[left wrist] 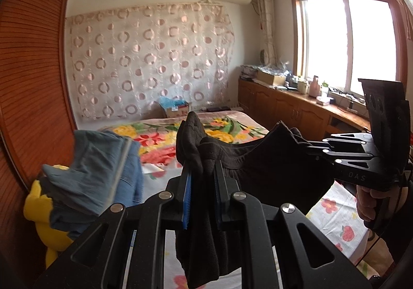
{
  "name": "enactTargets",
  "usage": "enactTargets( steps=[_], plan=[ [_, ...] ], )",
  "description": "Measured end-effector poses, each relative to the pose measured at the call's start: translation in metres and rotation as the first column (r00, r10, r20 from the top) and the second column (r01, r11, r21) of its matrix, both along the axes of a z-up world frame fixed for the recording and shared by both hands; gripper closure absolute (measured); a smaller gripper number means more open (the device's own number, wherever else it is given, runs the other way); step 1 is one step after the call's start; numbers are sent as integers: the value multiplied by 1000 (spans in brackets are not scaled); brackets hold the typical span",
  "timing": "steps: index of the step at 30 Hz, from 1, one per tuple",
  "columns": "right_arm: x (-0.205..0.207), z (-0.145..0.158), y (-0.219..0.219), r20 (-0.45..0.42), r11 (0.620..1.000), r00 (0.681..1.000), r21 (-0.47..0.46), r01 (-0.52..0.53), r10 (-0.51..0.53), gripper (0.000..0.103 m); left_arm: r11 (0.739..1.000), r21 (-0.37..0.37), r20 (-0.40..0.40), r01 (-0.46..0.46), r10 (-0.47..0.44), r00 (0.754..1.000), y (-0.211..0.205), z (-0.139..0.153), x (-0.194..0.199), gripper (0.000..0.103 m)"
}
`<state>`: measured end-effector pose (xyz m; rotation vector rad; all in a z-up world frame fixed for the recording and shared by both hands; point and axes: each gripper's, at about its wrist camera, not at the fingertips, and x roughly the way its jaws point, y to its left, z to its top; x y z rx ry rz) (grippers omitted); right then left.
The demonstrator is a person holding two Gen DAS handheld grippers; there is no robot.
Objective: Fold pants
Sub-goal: 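Carry the held black shorts with both grippers over the blue jeans stack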
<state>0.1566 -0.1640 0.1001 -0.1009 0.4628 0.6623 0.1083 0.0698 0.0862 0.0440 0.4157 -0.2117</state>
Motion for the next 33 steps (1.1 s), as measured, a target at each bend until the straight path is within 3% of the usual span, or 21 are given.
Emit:
enactTargets(
  steps=[16,33],
  plan=[
    [94,6,56,63,991,989,-24,-133,134,94,987,1,48,-160,159,986,79,26,20,87],
    [208,-23,116,107,984,980,-78,-162,170,94,964,-34,7,-263,264,965,125,-4,89,87]
  ],
)
